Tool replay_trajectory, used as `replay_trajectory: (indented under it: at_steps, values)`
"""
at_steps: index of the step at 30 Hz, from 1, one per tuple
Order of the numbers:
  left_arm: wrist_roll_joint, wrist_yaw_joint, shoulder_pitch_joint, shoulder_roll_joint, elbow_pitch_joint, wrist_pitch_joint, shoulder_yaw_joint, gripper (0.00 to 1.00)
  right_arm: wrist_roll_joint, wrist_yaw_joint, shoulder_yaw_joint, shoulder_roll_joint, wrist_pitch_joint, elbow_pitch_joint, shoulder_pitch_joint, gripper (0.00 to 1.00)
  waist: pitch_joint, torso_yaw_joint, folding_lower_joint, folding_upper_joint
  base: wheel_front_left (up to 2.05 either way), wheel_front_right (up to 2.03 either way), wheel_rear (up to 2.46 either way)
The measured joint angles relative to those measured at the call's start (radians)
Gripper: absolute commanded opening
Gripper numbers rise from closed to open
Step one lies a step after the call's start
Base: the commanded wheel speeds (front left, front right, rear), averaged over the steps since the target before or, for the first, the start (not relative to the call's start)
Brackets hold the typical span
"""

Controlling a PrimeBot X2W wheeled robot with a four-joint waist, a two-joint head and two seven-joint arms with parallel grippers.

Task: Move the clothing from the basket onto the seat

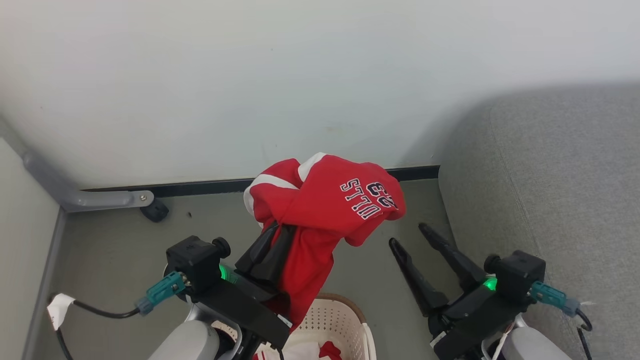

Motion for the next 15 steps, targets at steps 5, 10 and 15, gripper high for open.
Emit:
replay_trajectory:
  at_steps: [5,10,15]
  values:
    - [0.0,0.008,-0.001,-0.011,-0.017,0.017,-0.01,0.0,0.027,0.0,0.062,-0.008,0.019,0.016,-0.018,1.0,0.002,0.014,0.0,0.0,0.0,0.0,0.0]
    - [0.0,0.009,-0.002,-0.007,-0.031,0.029,-0.009,0.0,0.051,0.0,0.147,0.013,0.034,0.037,-0.079,1.0,0.006,0.027,0.0,0.0,0.0,0.0,0.0]
    - [0.0,0.018,-0.002,-0.007,-0.05,0.042,-0.014,0.0,0.078,0.0,0.194,0.038,0.036,0.077,-0.117,1.0,0.009,0.034,0.0,0.0,0.0,0.0,0.0]
